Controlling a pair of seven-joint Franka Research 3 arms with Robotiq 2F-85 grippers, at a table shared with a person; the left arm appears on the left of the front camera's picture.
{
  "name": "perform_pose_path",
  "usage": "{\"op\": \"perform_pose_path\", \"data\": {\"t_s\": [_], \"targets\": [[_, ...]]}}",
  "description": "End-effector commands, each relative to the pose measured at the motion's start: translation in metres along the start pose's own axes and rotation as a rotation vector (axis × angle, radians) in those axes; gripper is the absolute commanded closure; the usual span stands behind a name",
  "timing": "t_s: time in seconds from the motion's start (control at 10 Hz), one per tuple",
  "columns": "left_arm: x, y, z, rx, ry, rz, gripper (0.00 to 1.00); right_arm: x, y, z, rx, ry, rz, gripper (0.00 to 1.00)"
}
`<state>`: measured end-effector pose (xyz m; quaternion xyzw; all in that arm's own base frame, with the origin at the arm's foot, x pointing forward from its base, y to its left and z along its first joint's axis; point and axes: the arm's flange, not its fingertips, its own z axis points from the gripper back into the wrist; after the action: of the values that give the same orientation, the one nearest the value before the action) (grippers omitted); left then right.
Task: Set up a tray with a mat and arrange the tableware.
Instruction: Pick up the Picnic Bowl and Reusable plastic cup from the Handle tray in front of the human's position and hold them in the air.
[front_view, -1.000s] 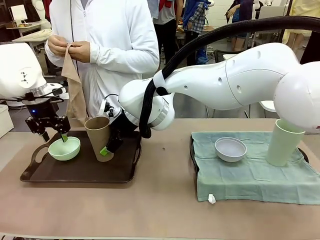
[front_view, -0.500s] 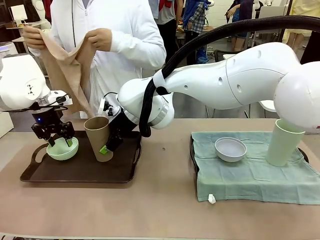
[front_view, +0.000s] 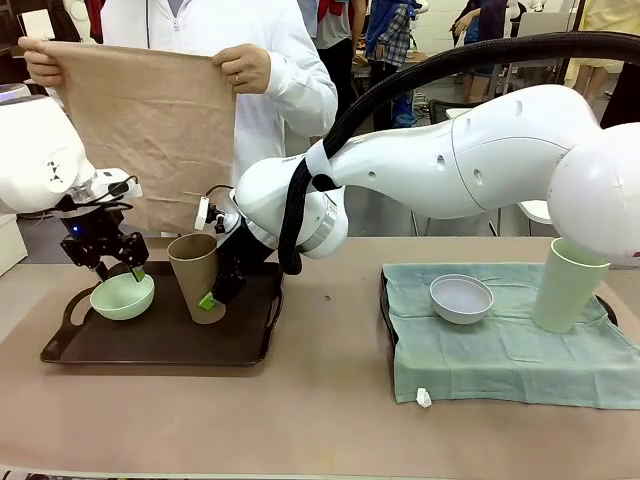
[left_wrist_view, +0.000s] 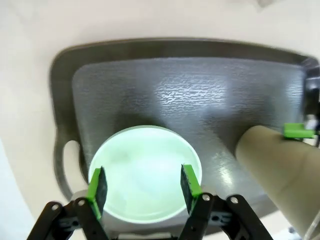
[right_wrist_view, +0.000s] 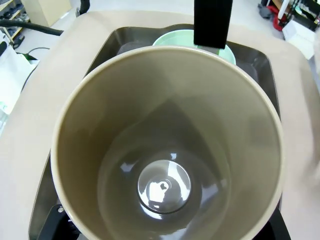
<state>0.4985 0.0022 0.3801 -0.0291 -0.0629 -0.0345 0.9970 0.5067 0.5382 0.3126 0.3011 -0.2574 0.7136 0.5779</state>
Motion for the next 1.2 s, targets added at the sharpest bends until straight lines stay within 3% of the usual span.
{"op": "perform_pose_path", "data": {"t_s": [0.0, 0.4, 1.1], "targets": [[-0.012, -0.004, 0.022, 0.012, -0.055, -0.039, 0.23, 0.003, -0.002, -0.002, 0.018, 0.01, 0.003, 0.0], [-0.008, 0.021, 0.015, 0.092, -0.058, 0.024, 0.23, 0.0, -0.002, -0.001, 0.023, 0.005, -0.004, 0.0], [0.0, 0.026, -0.022, 0.117, 0.075, 0.059, 0.23, 0.002, 0.001, -0.001, 0.02, -0.022, 0.014, 0.0]]}}
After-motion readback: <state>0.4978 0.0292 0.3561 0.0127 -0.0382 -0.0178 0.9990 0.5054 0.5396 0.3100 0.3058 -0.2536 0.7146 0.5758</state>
